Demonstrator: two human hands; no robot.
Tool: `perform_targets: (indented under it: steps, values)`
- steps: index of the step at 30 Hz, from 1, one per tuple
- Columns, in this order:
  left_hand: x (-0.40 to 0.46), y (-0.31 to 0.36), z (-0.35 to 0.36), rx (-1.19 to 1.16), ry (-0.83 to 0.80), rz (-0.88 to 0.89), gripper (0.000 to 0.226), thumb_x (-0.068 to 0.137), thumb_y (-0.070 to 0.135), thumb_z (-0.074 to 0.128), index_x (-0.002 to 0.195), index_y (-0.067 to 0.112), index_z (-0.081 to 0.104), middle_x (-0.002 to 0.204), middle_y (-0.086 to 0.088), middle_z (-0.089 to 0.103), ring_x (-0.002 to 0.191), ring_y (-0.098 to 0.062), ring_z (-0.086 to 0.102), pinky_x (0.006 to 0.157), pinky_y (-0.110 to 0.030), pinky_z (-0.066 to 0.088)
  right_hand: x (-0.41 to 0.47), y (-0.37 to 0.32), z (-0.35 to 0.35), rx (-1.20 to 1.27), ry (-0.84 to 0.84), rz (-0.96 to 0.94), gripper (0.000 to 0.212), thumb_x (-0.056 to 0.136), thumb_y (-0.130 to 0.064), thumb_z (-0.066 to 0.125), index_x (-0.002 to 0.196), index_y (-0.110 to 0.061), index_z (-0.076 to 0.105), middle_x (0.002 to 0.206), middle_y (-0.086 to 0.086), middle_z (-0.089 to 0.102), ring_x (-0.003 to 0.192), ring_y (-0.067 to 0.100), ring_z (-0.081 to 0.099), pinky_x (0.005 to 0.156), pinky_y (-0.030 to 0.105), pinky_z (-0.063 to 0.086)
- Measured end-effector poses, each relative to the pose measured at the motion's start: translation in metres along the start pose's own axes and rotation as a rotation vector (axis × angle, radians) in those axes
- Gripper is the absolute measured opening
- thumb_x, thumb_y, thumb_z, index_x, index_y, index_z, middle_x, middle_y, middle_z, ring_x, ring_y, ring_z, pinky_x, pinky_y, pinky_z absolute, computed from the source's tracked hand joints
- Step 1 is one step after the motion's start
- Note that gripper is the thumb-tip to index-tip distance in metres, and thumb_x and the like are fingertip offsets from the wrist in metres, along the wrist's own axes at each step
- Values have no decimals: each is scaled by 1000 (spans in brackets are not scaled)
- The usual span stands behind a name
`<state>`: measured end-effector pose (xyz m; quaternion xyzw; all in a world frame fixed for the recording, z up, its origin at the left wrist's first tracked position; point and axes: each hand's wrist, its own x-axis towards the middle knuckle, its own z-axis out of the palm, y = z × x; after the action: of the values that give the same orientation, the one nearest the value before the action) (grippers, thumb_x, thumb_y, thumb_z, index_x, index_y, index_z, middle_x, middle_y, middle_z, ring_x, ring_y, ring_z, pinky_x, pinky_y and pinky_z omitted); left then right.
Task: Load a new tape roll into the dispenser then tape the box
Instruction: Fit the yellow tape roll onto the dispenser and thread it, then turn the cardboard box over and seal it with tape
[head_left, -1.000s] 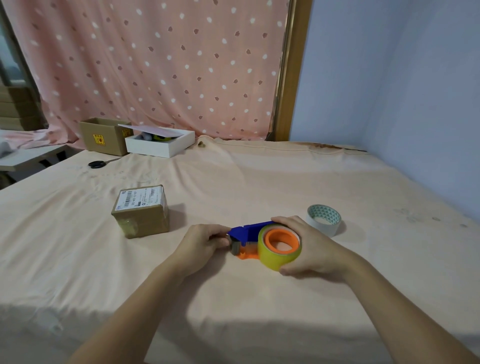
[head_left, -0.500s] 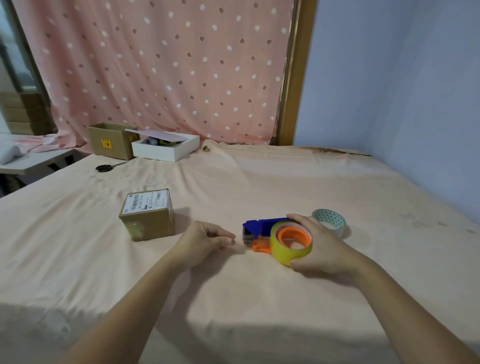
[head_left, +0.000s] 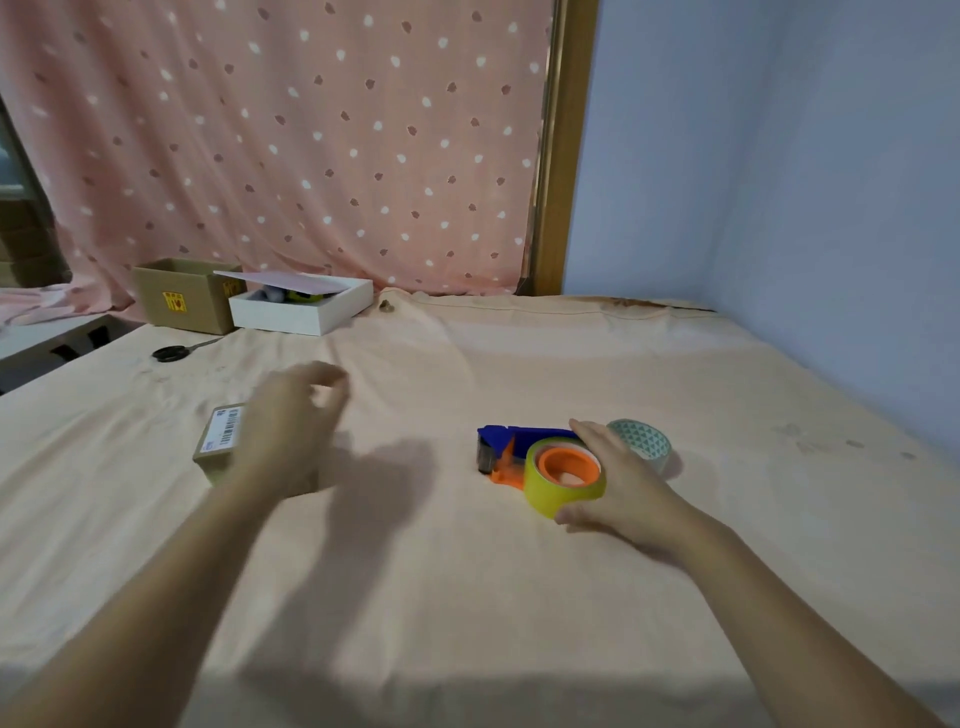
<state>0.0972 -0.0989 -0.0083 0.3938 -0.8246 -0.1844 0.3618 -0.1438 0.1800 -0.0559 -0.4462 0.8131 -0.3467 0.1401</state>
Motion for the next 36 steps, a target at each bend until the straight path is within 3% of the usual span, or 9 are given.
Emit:
perform_targets:
  steps: [3, 8, 14, 19, 23, 26, 29, 33, 36]
  values:
    - [13, -55, -43, 266, 21, -170, 38, 88, 42, 62, 122, 27, 70, 133, -12, 67, 118, -40, 59, 92, -50, 50, 0, -12, -1, -206, 94, -24, 108, 66, -50, 91, 156, -32, 36, 163, -13, 27, 144, 9, 30, 114, 24, 34]
    - [-7, -85, -37, -282, -106, -439, 56, 86, 44, 67, 139, 30, 54, 134, -15, 63, 112, -34, 63, 98, -49, 51, 11, -80, 36, -155, 167, -210, 58, 90, -53, 69, 139, -25, 58, 138, -11, 50, 128, 10, 45, 106, 31, 38]
    - [-42, -46, -8, -395, -130, -321, 50, 90, 38, 66, 139, 35, 54, 126, 2, 64, 109, -21, 62, 91, -37, 49, 34, -152, 125, 285, -82, -19, 58, 97, -56, 57, 142, -19, 56, 139, -3, 62, 125, 18, 60, 105, 37, 49]
    - [-70, -15, 7, -459, -99, -298, 64, 91, 39, 66, 148, 24, 39, 119, 8, 63, 110, -22, 65, 96, -41, 51, 34, -152, 142, 448, 72, 44, 46, 93, -39, 70, 134, -21, 61, 124, -4, 71, 107, 14, 69, 92, 30, 54]
    - [-89, -2, 7, -707, -167, -56, 47, 89, 19, 74, 129, 29, 51, 135, 14, 63, 125, -5, 61, 96, -31, 54, 9, -124, 112, 584, 125, -69, 97, 80, -13, 87, 154, -41, 31, 127, -14, 55, 108, 4, 68, 91, 28, 60]
    - [-107, 7, 15, -587, -217, 127, 52, 88, 8, 74, 122, 41, 52, 152, 13, 42, 141, 1, 41, 102, -16, 41, -14, -95, 95, 364, 257, -191, 84, 73, -5, 90, 138, -41, 50, 127, -9, 49, 117, 2, 60, 97, 15, 51]
    - [-122, 13, 32, -532, -186, 108, 58, 83, -2, 74, 114, 41, 52, 137, 8, 50, 131, 0, 48, 88, -1, 39, -32, -71, 93, 176, 304, -199, 68, 75, -21, 89, 133, -39, 57, 124, -9, 49, 116, 9, 59, 98, 15, 47]
    - [-133, 24, 40, -678, -202, 63, 51, 84, -8, 71, 116, 30, 59, 125, 10, 66, 116, 1, 63, 88, -20, 53, -44, -56, 91, 121, 291, -104, 65, 74, -66, 71, 132, -61, 43, 130, -28, 53, 106, 2, 70, 88, 39, 60]
    - [-132, 34, 35, -693, -156, 85, 44, 82, 1, 78, 114, 26, 62, 118, 10, 69, 113, 0, 64, 88, -16, 52, -50, -58, 84, 178, 345, -87, 56, 79, -53, 76, 126, -62, 47, 124, -22, 65, 99, -5, 70, 88, 38, 59]
